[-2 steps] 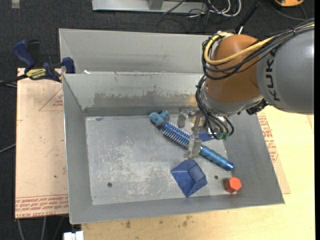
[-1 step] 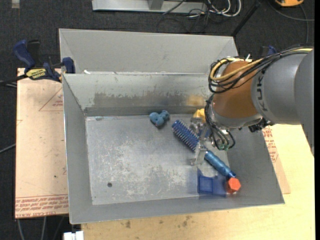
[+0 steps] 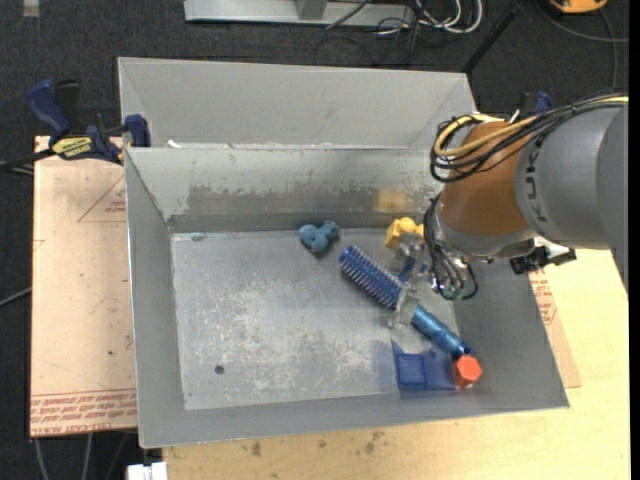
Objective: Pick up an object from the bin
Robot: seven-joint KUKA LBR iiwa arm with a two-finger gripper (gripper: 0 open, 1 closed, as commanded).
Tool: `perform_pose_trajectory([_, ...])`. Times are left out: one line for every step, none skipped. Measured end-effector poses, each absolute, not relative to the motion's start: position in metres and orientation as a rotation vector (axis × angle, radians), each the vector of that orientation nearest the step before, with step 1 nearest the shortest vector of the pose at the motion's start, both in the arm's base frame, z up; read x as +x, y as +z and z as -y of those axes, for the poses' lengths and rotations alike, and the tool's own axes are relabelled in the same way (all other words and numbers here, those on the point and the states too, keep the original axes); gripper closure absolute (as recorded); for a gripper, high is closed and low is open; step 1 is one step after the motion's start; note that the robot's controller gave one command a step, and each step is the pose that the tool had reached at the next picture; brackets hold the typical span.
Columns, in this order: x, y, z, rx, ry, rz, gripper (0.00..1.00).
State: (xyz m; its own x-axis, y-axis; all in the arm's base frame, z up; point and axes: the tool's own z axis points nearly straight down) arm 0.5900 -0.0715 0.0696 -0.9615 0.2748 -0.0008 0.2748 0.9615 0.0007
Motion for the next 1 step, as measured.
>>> perform_pose_trajectory([0.5877, 0.0698, 0.0433, 0.477, 0.003, -3.105, 0.00])
